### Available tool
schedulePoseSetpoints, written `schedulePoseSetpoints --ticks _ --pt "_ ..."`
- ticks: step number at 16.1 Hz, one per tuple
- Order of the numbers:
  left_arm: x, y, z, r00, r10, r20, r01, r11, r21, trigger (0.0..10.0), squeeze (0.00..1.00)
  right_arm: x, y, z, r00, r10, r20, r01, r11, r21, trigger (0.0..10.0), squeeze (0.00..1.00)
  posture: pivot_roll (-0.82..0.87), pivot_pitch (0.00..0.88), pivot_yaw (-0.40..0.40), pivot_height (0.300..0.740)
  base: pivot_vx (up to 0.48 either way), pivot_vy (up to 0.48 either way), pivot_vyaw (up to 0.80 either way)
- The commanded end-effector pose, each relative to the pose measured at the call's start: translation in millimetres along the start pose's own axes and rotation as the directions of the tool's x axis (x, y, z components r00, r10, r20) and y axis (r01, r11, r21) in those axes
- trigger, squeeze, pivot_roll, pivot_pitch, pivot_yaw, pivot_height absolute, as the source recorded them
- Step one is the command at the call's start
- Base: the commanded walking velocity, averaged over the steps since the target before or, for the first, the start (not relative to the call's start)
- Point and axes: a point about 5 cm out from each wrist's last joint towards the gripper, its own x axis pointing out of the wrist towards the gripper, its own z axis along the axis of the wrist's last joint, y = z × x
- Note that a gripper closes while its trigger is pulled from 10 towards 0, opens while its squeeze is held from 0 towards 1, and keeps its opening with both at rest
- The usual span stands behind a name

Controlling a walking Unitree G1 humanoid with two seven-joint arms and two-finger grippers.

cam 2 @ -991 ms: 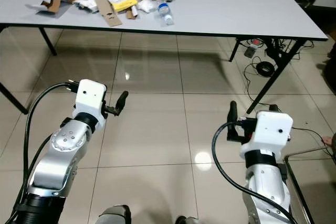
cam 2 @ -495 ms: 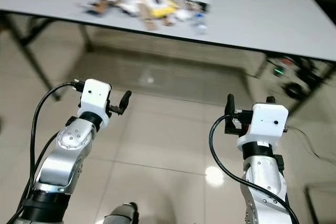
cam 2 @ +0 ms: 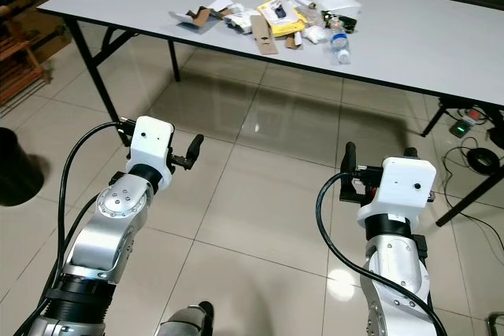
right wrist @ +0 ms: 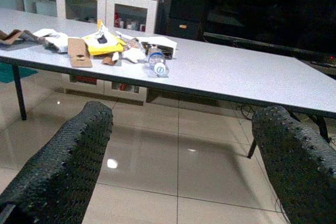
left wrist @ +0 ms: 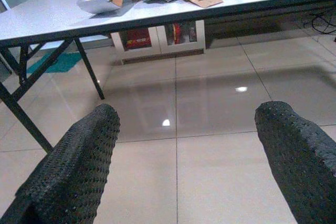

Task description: Picking trash to rubbish bin

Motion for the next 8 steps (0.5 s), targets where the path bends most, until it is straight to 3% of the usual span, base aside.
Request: schedulePoseSetpoints --ticks 1,5,8 --pt "2.0 -1.1 -0.3 1.0 0.0 0.002 0.0 1.0 -0.007 10.0 0.0 1.4 -2.9 -2.3 1.0 -0.021 -0.011 0.021 1.0 -0.004 10.0 0.0 0.21 0.084 -0.069 0.74 0.0 0.0 0.0" --pt "3.9 -2.4 -4.4 1.0 -0.014 -0.012 0.014 1.0 -0.026 10.0 0.0 1.9 -2.7 -2.6 1.0 -0.026 -0.012 0.026 1.0 -0.003 10.0 0.0 0.2 0.087 -0.071 0.74 0.0 0.0 -0.72" --pt "8.0 -14.2 -7.9 0.996 -0.089 -0.023 0.089 0.995 -0.037 10.0 0.0 1.9 -3.7 -2.5 0.999 -0.039 -0.004 0.039 0.999 -0.005 10.0 0.0 0.2 0.08 -0.05 0.74 0.0 0.0 -0.15"
